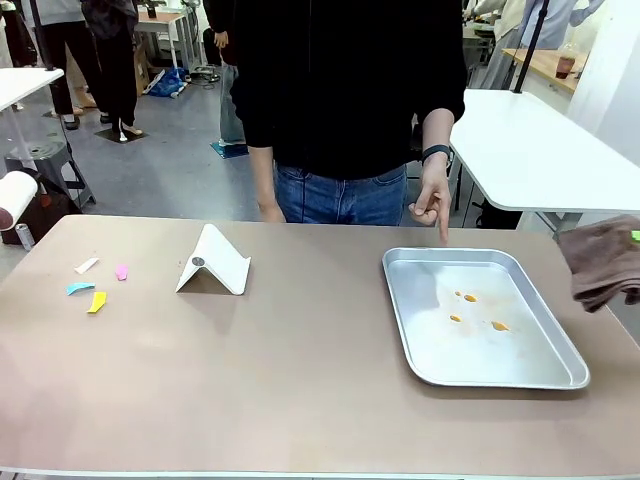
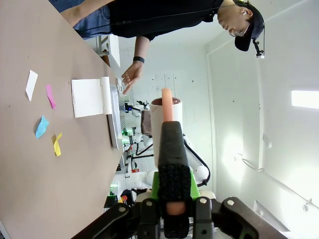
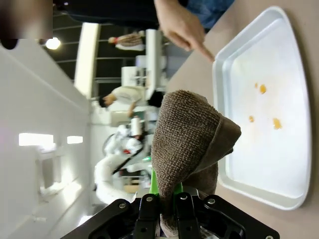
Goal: Clean the surface of the table.
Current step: If a person points to the right, clean the right side of the table with your right hand, and if they point to the left, clean the left side with your left hand.
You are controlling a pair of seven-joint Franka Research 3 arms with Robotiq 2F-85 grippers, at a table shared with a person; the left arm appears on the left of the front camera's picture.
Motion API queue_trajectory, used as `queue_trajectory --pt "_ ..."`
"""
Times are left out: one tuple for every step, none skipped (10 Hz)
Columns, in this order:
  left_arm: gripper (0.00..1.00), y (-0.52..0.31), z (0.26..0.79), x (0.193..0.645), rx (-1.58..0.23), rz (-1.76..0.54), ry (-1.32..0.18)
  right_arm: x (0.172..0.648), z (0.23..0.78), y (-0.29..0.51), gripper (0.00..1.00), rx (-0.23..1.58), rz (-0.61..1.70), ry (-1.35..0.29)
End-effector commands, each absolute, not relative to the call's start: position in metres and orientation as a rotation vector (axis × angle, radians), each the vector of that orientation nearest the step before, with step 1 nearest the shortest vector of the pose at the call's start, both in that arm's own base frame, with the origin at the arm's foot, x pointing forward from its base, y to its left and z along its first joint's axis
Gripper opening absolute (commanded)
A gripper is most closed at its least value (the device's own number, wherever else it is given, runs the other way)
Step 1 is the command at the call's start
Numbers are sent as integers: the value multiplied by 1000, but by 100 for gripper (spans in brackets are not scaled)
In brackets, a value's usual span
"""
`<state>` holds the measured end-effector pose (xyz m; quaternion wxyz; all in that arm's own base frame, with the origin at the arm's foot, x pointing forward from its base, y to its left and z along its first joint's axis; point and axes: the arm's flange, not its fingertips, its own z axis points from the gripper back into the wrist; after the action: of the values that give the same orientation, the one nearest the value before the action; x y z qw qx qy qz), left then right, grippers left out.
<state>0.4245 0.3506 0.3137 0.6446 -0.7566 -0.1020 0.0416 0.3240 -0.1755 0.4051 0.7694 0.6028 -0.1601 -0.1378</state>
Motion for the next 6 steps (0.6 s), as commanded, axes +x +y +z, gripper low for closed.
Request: queue_trajectory --pt "0 347 318 419 -1726 84 -247 331 425 -137 10 1095 -306 -355" --pt "0 347 318 419 -1726 84 -247 337 432 -117 10 994 -274 -342" --pt "0 347 318 419 -1726 84 -247 345 437 -88 10 888 -200 -318" --pt "0 347 318 419 -1726 84 -247 353 439 -62 10 748 -173 -321" --pt "0 347 318 419 -1726 84 -247 360 442 -41 10 638 -148 -338" --pt "0 347 318 419 -1726 84 -247 369 446 -22 10 515 -117 -353"
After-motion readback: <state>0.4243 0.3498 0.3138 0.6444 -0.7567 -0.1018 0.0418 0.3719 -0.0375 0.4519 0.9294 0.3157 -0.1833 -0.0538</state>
